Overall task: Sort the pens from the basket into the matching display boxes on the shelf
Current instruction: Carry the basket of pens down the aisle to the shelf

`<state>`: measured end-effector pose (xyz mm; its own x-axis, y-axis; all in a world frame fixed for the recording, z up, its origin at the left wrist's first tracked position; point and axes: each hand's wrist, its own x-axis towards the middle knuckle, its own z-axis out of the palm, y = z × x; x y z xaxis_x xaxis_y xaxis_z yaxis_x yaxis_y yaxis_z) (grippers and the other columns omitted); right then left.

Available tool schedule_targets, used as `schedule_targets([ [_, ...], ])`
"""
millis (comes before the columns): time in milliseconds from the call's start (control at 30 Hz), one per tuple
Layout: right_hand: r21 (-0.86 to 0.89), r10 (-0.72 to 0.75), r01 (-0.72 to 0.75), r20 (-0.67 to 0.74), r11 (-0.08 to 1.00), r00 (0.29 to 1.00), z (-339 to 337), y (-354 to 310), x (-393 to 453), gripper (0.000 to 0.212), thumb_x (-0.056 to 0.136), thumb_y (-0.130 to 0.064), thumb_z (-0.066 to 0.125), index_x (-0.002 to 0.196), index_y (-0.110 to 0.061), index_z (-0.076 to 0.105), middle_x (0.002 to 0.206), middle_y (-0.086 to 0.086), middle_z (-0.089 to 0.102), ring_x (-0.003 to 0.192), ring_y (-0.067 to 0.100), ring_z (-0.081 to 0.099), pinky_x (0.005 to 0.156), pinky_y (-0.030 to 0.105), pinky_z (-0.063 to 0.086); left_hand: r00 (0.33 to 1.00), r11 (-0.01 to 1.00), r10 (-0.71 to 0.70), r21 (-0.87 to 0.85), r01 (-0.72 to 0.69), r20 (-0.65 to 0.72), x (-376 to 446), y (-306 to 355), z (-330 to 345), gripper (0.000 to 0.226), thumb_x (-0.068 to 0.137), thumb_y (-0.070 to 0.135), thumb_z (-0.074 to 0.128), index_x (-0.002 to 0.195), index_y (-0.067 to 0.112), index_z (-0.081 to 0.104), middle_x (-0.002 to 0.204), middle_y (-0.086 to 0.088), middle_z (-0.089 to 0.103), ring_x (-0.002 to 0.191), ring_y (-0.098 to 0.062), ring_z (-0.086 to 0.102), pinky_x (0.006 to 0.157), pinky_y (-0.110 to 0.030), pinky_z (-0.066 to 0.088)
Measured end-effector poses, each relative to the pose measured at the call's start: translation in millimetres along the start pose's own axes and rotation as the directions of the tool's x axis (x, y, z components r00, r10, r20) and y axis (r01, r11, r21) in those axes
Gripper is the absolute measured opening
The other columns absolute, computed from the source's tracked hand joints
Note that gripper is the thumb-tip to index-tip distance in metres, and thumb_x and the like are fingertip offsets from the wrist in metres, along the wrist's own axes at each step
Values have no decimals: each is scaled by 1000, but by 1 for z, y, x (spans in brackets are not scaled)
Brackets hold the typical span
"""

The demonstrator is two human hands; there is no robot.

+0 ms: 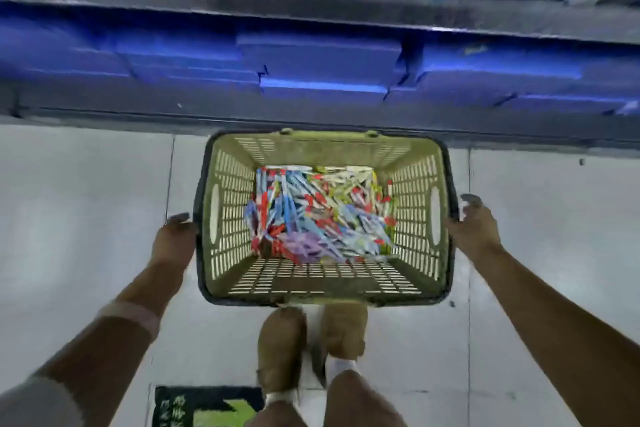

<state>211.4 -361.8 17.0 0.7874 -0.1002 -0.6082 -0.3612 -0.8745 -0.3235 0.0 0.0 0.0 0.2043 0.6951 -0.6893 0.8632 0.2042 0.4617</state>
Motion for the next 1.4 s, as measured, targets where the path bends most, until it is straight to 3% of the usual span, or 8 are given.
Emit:
schedule_targets([
  [167,63,166,-163,-63,985,984,23,10,32,25,85,-8,48,106,-6,60,72,9,58,64,27,54,55,26,38,992,966,113,239,-98,-53,28,0,24,22,89,9,46,104,3,59,93,-21,63,80,-37,58,68,-39,47],
  [367,312,249,-273,115,910,962,11,25,20,20,88,-9,54,105,-1,60,86,15,57,77,27,53,64,32,41,989,898,146,424,-120,-29,12,6,9,19,88,11,47,93,-2,60,84,-21,61,76,-35,55,65,-36,44],
  [600,386,271,-291,108,875,957,-81,31,-109,12,88,-7,54,97,-2,58,80,14,59,62,23,51,53,27,41,976,874,214,438,-211,43,-103,54,-74,14,88,12,49,82,3,58,72,-14,58,71,-33,52,60,-33,38],
  [700,394,271,-288,99,873,957,-150,29,-191,9,88,-9,52,90,-2,59,67,7,55,57,17,48,49,26,37,952,825,293,479,-298,88,-177,93,-121,19,89,13,49,73,5,54,66,-14,56,66,-33,52,54,-32,36],
  [833,503,317,-307,68,808,946,-234,39,-303,9,88,-11,52,90,-5,59,72,5,60,62,17,55,52,25,42,901,717,394,553,-424,181,-276,139,-166,20,91,14,47,78,2,53,76,-23,60,68,-32,51,58,-34,34],
  [1100,842,606,-269,-83,467,791,-335,118,-439,13,88,-14,56,96,-5,58,72,9,58,64,24,56,73,37,49,686,449,576,529,-720,445,-435,250,-126,33,93,22,50,96,-9,61,97,-35,61,95,-46,58,80,-46,47],
  [1200,902,692,-236,-90,361,716,-363,161,-471,11,88,-18,56,93,-8,55,86,12,59,73,26,57,75,36,50,558,342,627,451,-824,544,-488,283,-76,28,90,15,53,87,-11,61,85,-34,61,87,-43,61,69,-43,43],
  [1400,975,803,-106,-96,195,588,-417,252,-496,8,89,-13,53,92,-7,54,66,5,51,56,14,48,44,20,41,362,145,653,359,-922,665,-601,332,56,29,87,19,58,88,-9,64,88,-33,62,88,-40,60,69,-40,41],
])
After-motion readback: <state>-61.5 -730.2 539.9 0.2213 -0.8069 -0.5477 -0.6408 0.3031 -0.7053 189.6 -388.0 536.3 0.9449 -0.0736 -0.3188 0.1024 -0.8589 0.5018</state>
